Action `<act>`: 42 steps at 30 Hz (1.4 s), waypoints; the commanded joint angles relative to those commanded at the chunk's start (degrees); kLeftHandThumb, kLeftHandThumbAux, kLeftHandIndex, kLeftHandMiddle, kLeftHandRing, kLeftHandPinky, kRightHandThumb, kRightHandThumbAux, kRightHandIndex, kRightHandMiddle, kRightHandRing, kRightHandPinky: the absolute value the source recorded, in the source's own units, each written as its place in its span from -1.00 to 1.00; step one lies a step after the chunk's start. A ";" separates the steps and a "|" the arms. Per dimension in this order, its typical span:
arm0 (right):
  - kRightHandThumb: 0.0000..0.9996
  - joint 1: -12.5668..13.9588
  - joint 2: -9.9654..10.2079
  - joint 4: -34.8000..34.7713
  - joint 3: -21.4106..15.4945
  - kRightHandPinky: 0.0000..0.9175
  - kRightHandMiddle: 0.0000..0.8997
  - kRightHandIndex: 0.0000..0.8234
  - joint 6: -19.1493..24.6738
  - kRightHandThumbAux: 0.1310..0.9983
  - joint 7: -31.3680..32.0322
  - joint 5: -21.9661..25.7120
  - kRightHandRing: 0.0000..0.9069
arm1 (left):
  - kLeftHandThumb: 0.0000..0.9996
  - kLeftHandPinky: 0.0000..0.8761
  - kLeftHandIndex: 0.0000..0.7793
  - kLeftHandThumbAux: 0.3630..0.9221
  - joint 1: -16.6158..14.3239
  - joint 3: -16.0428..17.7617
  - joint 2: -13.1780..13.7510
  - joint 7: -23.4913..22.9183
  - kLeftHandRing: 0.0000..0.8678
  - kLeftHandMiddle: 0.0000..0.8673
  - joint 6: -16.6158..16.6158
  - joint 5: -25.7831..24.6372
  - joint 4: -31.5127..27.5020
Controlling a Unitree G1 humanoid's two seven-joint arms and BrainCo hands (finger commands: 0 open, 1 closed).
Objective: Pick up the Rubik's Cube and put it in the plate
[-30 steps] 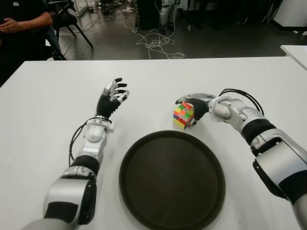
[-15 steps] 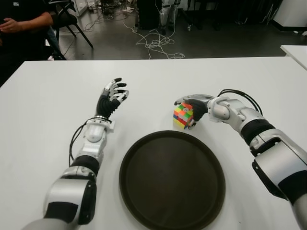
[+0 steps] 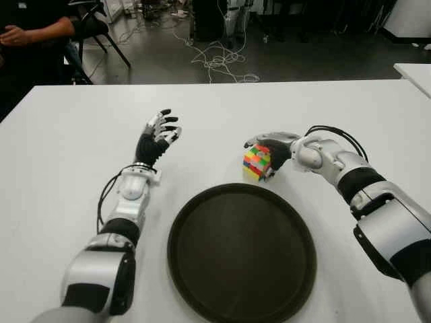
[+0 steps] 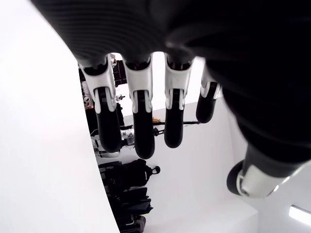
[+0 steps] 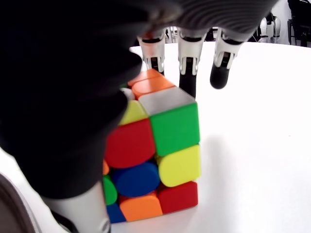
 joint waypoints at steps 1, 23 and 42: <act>-1.00 0.00 0.03 0.01 0.04 -0.66 -0.64 -0.61 0.09 0.74 0.02 -0.01 -0.64 | -0.78 -0.25 -0.60 -0.15 0.00 0.05 -0.02 -0.07 -0.35 -0.42 0.03 -0.06 0.00; -1.00 0.51 0.33 0.51 0.59 -0.59 -0.57 -0.52 0.00 0.78 -0.76 0.09 -0.57 | -0.78 -0.23 -0.58 -0.01 -0.16 -0.17 -0.13 1.09 -0.34 -0.41 0.27 0.49 0.00; 0.40 2.95 0.15 0.25 0.48 -0.17 -0.24 -0.01 0.62 0.39 -18.39 -1.66 -0.23 | -0.75 -0.24 -0.58 0.05 -0.03 0.16 -0.63 0.54 -0.34 -0.40 0.17 -0.28 -0.38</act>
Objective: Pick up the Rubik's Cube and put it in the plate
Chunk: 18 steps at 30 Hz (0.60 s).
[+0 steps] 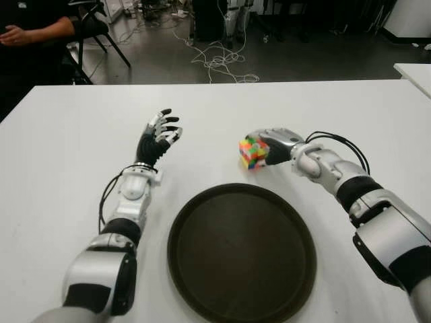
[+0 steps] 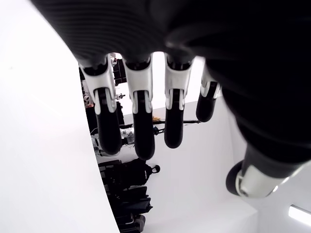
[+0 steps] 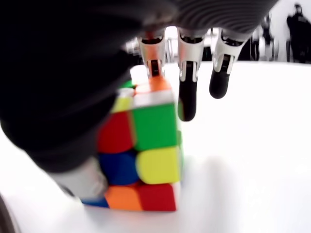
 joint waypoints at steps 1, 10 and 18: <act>0.46 0.11 0.05 0.03 0.00 -0.14 -0.20 0.00 0.24 0.37 -1.08 -0.09 -0.21 | -0.75 -0.24 -0.59 0.05 0.01 -0.03 -0.01 0.04 -0.34 -0.40 0.07 0.01 -0.05; 0.68 0.76 0.11 0.59 0.20 -0.07 -0.01 0.04 2.12 0.29 -11.48 -1.37 -0.13 | -0.77 -0.23 -0.56 0.04 0.22 -0.67 -0.07 1.83 -0.35 -0.42 0.12 1.04 -0.66; 0.68 0.88 0.33 1.83 0.34 -0.08 0.00 0.03 2.61 0.28 -14.66 -1.36 -0.12 | -0.78 -0.26 -0.57 0.05 0.28 -1.10 -0.04 2.20 -0.35 -0.42 0.45 1.38 -1.03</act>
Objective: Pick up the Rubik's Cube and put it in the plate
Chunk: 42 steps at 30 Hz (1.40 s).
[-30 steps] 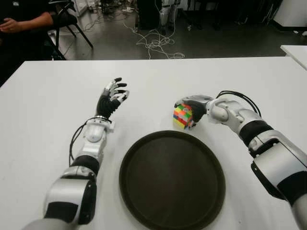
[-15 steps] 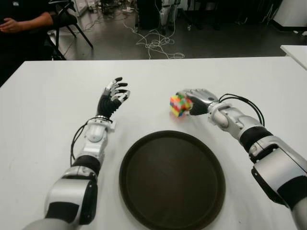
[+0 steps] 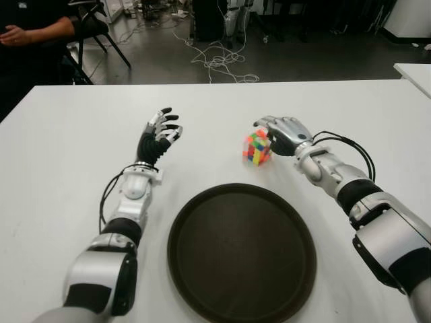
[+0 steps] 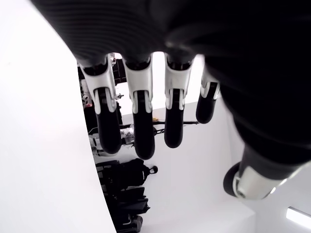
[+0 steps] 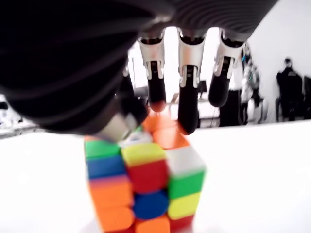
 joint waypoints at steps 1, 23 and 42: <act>0.68 0.01 0.02 0.08 -0.01 -0.07 0.00 0.02 0.02 0.28 -0.27 0.02 -0.11 | -0.78 -0.26 -0.57 0.05 0.02 -0.02 -0.03 -0.03 -0.35 -0.42 -0.03 -0.06 -0.06; 0.89 0.17 0.10 0.60 -1.02 -0.15 -0.05 0.10 -0.33 0.23 -2.64 0.99 0.01 | -0.76 -0.28 -0.59 -0.05 0.40 0.26 -0.19 -1.11 -0.36 -0.43 0.22 -1.38 -0.77; 0.88 0.54 0.50 1.50 -2.74 -0.18 -0.04 0.05 -3.60 0.24 -5.89 2.12 0.03 | -0.80 -0.26 -0.57 -0.09 0.23 -0.32 0.37 0.04 -0.36 -0.42 0.22 -0.24 -0.54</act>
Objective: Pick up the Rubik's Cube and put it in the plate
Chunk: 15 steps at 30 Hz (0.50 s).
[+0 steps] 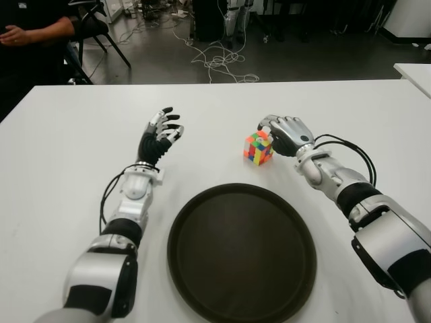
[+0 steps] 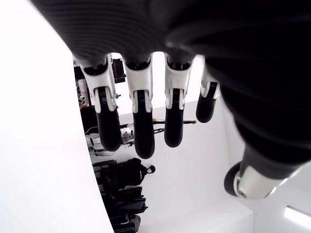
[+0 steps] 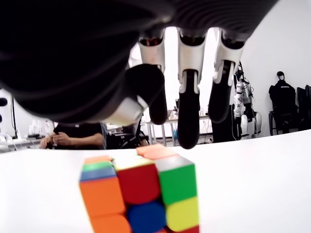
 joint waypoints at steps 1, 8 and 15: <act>0.78 -0.03 0.07 0.16 -0.14 -0.20 -0.10 0.04 -0.17 0.28 -0.12 0.02 -0.04 | -0.80 -0.26 -0.57 -0.09 0.00 0.00 0.03 -0.04 -0.36 -0.42 -0.02 -0.01 0.01; -0.68 -0.84 0.64 1.02 -1.50 -0.71 -0.60 -0.59 0.73 0.56 4.19 0.95 -0.61 | -0.81 -0.26 -0.58 -0.10 0.04 0.18 0.09 -0.76 -0.35 -0.42 -0.03 -0.43 -0.01; -0.98 -1.26 0.80 0.87 -2.66 -0.98 -0.96 -0.96 0.56 0.48 8.36 1.96 -0.97 | -0.79 -0.24 -0.59 -0.05 -0.05 0.33 0.22 -1.11 -0.35 -0.41 -0.30 -0.61 0.13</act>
